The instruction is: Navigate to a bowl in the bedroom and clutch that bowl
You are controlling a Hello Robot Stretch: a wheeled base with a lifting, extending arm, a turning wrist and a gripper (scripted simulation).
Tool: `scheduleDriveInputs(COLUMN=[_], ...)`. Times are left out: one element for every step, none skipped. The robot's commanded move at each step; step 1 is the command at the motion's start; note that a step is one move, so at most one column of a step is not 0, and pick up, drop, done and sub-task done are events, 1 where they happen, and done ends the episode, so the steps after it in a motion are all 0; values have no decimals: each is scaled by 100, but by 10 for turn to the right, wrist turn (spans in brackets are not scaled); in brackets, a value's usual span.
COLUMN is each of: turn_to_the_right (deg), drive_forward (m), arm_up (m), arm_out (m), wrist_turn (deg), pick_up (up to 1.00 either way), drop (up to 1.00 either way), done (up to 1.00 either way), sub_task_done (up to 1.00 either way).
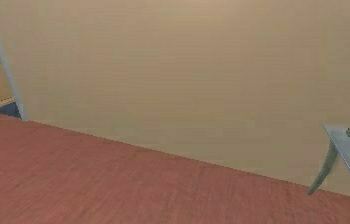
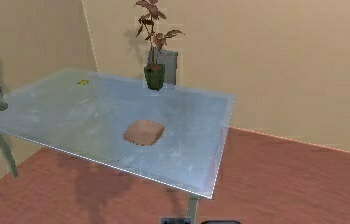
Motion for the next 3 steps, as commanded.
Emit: scheduleDriveInputs(turn_to_the_right=[0, 0, 0], drive_forward=[0, 0, 0], arm_up=[0, 0, 0], arm_out=[48, 0, 0], wrist_turn=[0, 450, 450], pick_up=[0, 0, 0], drop=[0, 0, 0], done=[0, 0, 0], sub_task_done=[0, 0, 0])
